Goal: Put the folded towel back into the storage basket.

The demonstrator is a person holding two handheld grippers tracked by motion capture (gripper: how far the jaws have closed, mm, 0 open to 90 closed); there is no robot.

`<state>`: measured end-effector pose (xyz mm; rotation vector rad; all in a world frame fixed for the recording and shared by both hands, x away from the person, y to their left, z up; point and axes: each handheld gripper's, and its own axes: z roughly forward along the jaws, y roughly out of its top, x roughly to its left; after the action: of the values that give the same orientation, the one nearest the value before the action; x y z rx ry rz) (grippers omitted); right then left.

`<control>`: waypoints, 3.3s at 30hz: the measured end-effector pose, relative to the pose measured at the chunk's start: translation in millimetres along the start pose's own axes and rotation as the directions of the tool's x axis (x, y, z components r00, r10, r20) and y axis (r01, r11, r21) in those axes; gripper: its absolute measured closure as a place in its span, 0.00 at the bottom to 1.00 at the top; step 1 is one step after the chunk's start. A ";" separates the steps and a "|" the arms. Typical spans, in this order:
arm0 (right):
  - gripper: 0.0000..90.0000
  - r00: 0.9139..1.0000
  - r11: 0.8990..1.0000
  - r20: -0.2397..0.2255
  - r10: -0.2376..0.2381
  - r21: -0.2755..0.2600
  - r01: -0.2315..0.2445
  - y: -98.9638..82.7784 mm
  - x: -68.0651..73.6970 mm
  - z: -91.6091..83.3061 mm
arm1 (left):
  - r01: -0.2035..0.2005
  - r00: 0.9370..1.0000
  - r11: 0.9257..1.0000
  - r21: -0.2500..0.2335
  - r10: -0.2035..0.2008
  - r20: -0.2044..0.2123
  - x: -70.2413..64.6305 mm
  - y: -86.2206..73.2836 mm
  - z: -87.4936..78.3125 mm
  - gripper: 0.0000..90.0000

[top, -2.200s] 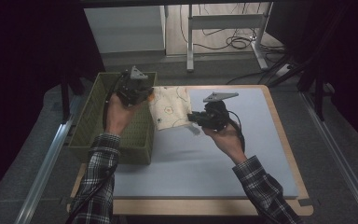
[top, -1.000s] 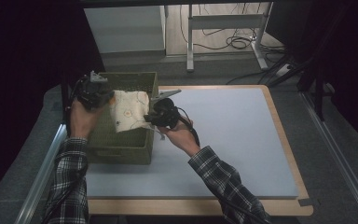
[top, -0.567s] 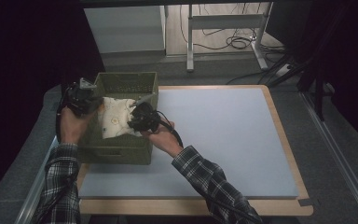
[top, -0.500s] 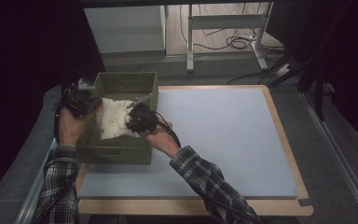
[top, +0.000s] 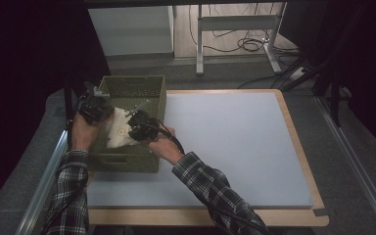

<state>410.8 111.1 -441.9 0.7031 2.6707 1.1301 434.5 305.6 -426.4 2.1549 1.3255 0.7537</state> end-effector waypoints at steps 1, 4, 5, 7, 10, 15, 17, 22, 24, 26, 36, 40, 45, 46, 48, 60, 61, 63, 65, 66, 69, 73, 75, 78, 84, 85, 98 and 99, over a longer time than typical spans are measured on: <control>0.90 1.000 1.000 0.002 -0.004 0.003 0.004 0.4 0.3 0.9 | -0.004 1.000 1.000 0.004 0.004 -0.001 -0.7 0.1 1.8 0.91; 0.90 1.000 1.000 0.010 -0.021 0.023 0.020 1.7 2.3 5.7 | -0.026 1.000 0.999 0.026 0.026 -0.014 -2.4 -0.7 7.3 0.91; 0.89 1.000 0.999 0.013 -0.028 0.029 0.027 2.2 2.6 6.5 | -0.030 0.999 0.999 0.031 0.031 -0.016 -2.3 -1.3 8.1 0.91; 0.89 1.000 0.999 0.010 -0.025 0.034 0.025 3.8 2.2 7.1 | -0.033 0.999 0.999 0.036 0.033 -0.018 -1.8 -2.2 9.7 0.91; 0.89 1.000 0.999 0.012 -0.021 0.047 0.021 5.0 0.8 9.0 | -0.047 0.999 0.998 0.050 0.048 -0.019 -2.6 -2.9 14.0 0.91; 0.83 1.000 0.998 0.003 -0.016 0.065 0.016 5.8 -0.3 10.6 | -0.049 0.999 0.996 0.071 0.050 -0.002 -3.2 -2.6 23.0 0.87; 0.78 1.000 0.998 0.003 -0.019 0.061 0.019 5.6 -1.4 10.2 | -0.044 0.999 0.995 0.088 0.044 0.004 -3.5 -3.1 28.4 0.80; 0.74 1.000 0.999 0.009 -0.007 0.034 0.007 6.3 -5.6 5.7 | -0.027 1.000 0.996 0.081 0.027 0.002 -4.1 -4.1 30.7 0.68; 0.72 1.000 1.000 0.011 -0.008 0.026 0.007 6.9 -7.5 3.0 | -0.022 1.000 0.997 0.076 0.022 0.002 -4.5 -4.2 30.3 0.65; 0.71 1.000 1.000 0.014 -0.006 0.018 0.006 7.2 -9.1 0.0 | -0.011 1.000 0.998 0.069 0.011 0.004 -4.9 -4.2 29.5 0.62; 0.61 1.000 1.000 0.014 0.003 -0.020 -0.002 2.8 -17.4 -15.2 | -0.002 1.000 0.998 0.063 0.001 0.011 -11.4 -6.0 27.4 0.52; 0.53 1.000 0.999 0.009 -0.005 -0.034 0.005 -0.6 -18.8 -18.7 | 0.026 0.999 0.999 0.043 -0.027 0.024 -13.1 -7.3 25.2 0.45; 0.44 1.000 0.998 0.008 -0.018 -0.052 0.018 -6.3 -21.0 -25.0 | 0.068 0.996 0.998 0.016 -0.069 0.056 -15.3 -7.2 21.3 0.36; 0.42 1.000 0.998 0.008 -0.020 -0.058 0.020 -7.5 -22.0 -26.8 | 0.073 0.995 0.997 0.011 -0.074 0.062 -16.0 -6.8 20.2 0.34; 0.39 1.000 0.998 0.006 -0.017 -0.068 0.018 -9.5 -24.1 -30.7 | 0.079 0.995 0.997 -0.002 -0.079 0.069 -17.6 -5.4 17.4 0.32; 0.25 1.000 0.996 0.004 -0.001 -0.090 0.001 -25.0 -38.2 -54.1 | 0.126 0.982 0.991 -0.051 -0.117 0.149 -28.7 -2.5 8.6 0.18; 0.24 1.000 0.996 0.004 -0.002 -0.092 0.003 -27.7 -39.8 -57.1 | 0.129 0.981 0.990 -0.056 -0.119 0.156 -29.3 -2.2 7.9 0.16; 0.22 1.000 0.996 0.012 -0.005 -0.090 0.006 -31.3 -41.3 -61.2 | 0.136 0.978 0.989 -0.063 -0.124 0.167 -30.6 -1.2 6.6 0.15; 0.21 1.000 0.996 0.014 -0.007 -0.092 0.008 -34.6 -42.9 -65.1 | 0.138 0.976 0.988 -0.072 -0.123 0.178 -32.8 0.3 4.9 0.14; 0.20 1.000 0.996 0.013 -0.006 -0.093 0.008 -36.7 -43.9 -67.5 | 0.141 0.975 0.987 -0.075 -0.125 0.186 -34.7 1.4 3.9 0.13; 0.18 1.000 0.995 0.003 -0.004 -0.101 0.004 -43.6 -47.1 -75.2 | 0.136 0.972 0.987 -0.086 -0.117 0.202 -38.4 4.1 2.1 0.13; 0.14 1.000 0.994 -0.005 -0.006 -0.110 0.005 -53.3 -51.4 -85.7 | 0.132 0.968 0.987 -0.092 -0.108 0.225 -46.3 8.2 0.6 0.10; 0.14 1.000 0.994 -0.004 -0.005 -0.108 0.005 -58.2 -53.2 -91.0 | 0.127 0.967 0.988 -0.094 -0.102 0.232 -50.9 10.5 -0.2 0.09; 0.13 1.000 0.994 0.005 -0.006 -0.105 0.006 -65.8 -56.0 -98.1 | 0.113 0.965 0.989 -0.099 -0.086 0.247 -58.2 14.2 -1.2 0.07; 0.11 1.000 0.996 0.009 0.004 -0.093 -0.003 -85.1 -63.7 -113.2 | 0.108 0.964 0.988 -0.114 -0.076 0.256 -67.6 21.4 -5.6 0.05; 0.11 1.000 0.996 0.010 0.005 -0.092 -0.004 -89.2 -65.3 -115.9 | 0.108 0.963 0.987 -0.117 -0.074 0.261 -69.4 22.4 -6.5 0.05; 0.11 0.999 0.996 0.032 0.029 -0.083 -0.026 -129.3 -82.7 -144.0 | 0.103 0.956 0.984 -0.146 -0.057 0.289 -98.9 32.6 -9.0 0.02; 0.11 0.999 0.996 0.033 0.030 -0.082 -0.027 -132.1 -84.0 -145.8 | 0.098 0.957 0.984 -0.147 -0.053 0.287 -101.7 33.3 -9.0 0.02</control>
<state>390.6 -101.8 -436.5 0.7414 2.5786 1.2147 411.4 201.1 -417.7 1.9857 1.1512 0.4820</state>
